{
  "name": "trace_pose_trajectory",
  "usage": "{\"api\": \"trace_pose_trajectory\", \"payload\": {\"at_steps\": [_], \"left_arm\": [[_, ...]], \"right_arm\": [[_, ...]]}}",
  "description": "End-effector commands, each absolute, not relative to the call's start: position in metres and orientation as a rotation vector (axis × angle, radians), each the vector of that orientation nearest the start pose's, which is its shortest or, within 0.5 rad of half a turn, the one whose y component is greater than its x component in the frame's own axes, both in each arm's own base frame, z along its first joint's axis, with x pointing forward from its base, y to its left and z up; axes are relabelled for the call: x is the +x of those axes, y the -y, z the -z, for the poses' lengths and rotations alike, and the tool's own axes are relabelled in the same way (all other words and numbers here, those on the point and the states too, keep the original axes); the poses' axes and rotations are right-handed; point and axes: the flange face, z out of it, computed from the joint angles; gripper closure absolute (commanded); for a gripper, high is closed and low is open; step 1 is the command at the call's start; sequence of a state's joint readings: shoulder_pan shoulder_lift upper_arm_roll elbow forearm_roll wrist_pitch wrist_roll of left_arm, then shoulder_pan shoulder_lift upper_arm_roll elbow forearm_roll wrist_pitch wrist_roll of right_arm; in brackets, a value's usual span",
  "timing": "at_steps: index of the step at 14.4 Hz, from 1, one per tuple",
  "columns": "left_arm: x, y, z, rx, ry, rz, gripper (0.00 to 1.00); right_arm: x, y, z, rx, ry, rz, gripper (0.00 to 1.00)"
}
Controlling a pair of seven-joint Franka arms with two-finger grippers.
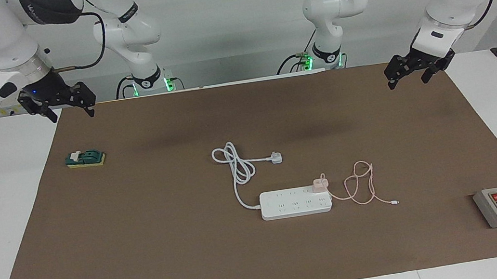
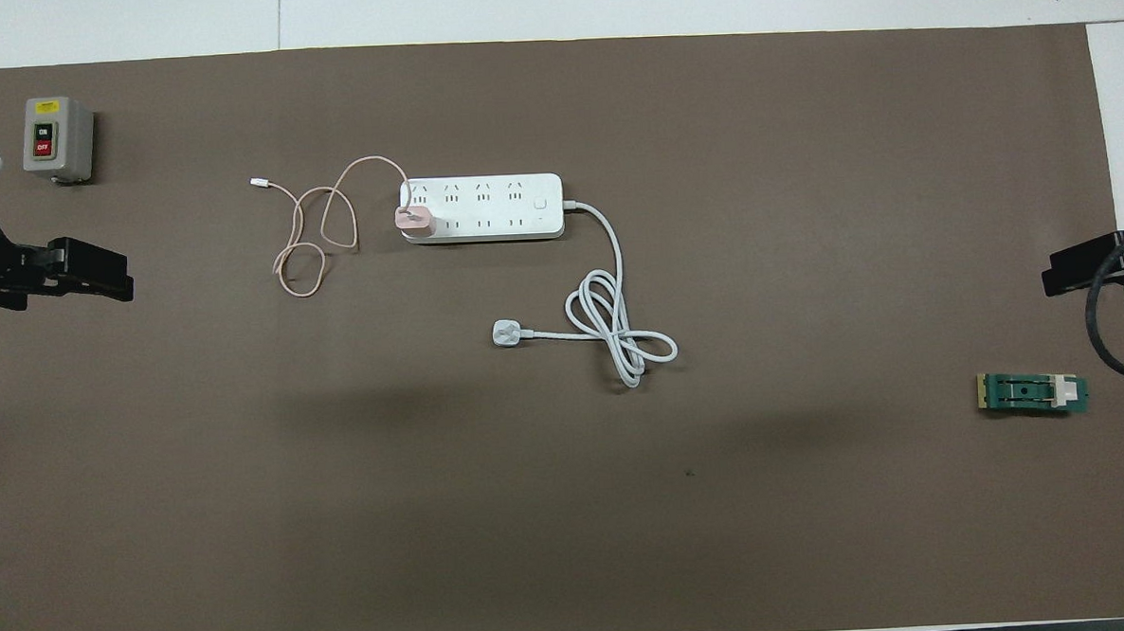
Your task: Unplug charger and place it aside
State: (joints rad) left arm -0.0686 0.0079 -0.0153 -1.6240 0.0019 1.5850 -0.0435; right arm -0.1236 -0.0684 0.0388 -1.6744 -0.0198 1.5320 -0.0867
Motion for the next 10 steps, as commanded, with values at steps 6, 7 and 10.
{"api": "trace_pose_trajectory", "payload": {"at_steps": [6,7,10], "left_arm": [[0.5562,0.0420,-0.5956,-3.140,-0.072,-0.060,0.00],[0.5556,0.0420,-0.5950,-3.140,-0.070,-0.063,0.00],[0.5547,0.0428,-0.5940,-3.140,-0.055,-0.063,0.00]], "right_arm": [[0.5192,0.0478,-0.6171,-3.146,-0.034,-0.105,0.00],[0.5191,0.0478,-0.6170,-3.145,-0.030,-0.107,0.00],[0.5189,0.0478,-0.6169,-3.145,-0.030,-0.110,0.00]]}}
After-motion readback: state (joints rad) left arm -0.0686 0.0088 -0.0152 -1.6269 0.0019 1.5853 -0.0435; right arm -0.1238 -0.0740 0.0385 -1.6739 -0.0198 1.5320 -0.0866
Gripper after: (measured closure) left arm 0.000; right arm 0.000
